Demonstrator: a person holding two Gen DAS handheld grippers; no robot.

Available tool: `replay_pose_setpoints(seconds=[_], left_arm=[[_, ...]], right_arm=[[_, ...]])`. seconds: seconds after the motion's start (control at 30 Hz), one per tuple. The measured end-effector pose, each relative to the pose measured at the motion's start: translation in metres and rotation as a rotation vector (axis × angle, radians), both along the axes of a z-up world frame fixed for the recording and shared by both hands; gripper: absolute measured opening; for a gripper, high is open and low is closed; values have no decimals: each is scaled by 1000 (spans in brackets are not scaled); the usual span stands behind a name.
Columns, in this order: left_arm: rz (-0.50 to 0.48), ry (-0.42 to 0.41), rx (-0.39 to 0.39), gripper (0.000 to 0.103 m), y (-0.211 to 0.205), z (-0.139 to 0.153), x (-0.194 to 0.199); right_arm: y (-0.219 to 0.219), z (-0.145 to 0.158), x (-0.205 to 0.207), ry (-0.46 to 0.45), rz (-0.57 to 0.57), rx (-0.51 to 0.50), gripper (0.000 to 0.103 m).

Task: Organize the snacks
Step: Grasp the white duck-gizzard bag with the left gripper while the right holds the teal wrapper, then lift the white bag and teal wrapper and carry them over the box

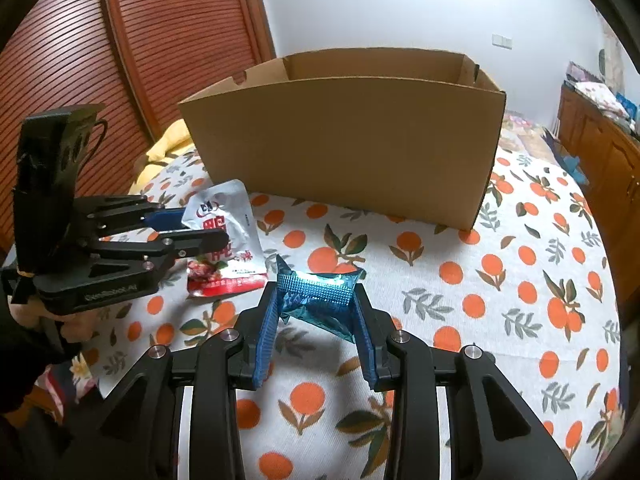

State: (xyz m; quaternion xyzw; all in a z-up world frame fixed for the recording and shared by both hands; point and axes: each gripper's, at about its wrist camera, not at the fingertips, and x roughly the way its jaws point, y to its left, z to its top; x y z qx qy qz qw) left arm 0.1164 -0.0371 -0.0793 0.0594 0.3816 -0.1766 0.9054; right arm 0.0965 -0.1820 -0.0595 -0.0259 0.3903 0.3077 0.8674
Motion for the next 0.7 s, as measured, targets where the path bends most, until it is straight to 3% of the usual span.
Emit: replay_pose_setpoints(seconds=[0.37,0.7], left_arm=[[-14,-52,11,24,-8,22,-22],[-9,-152,-12,24,0,68,-13]], right_arm=[[-6,16,-20,-37,-7,9,35],[-7,42,-8,-95,-13,17,35]])
